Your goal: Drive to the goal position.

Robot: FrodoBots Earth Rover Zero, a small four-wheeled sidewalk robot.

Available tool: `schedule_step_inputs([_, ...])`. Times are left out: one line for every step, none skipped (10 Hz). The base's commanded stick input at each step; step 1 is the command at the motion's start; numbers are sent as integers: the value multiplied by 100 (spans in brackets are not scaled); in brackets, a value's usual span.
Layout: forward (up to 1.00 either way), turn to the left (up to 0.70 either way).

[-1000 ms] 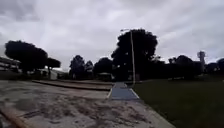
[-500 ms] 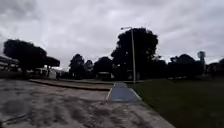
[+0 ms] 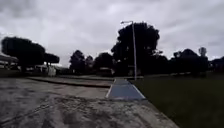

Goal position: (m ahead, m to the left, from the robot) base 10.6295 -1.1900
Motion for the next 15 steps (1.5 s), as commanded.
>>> schedule_step_inputs([50,0])
schedule_step_inputs([50,0])
schedule_step_inputs([50,0])
schedule_step_inputs([50,0])
schedule_step_inputs([50,0])
schedule_step_inputs([50,0])
schedule_step_inputs([50,0])
schedule_step_inputs([50,-45])
schedule_step_inputs([50,-50])
schedule_step_inputs([50,-17])
schedule_step_inputs([50,0])
schedule_step_inputs([50,0])
schedule_step_inputs([50,0])
schedule_step_inputs([50,0])
schedule_step_inputs([50,0])
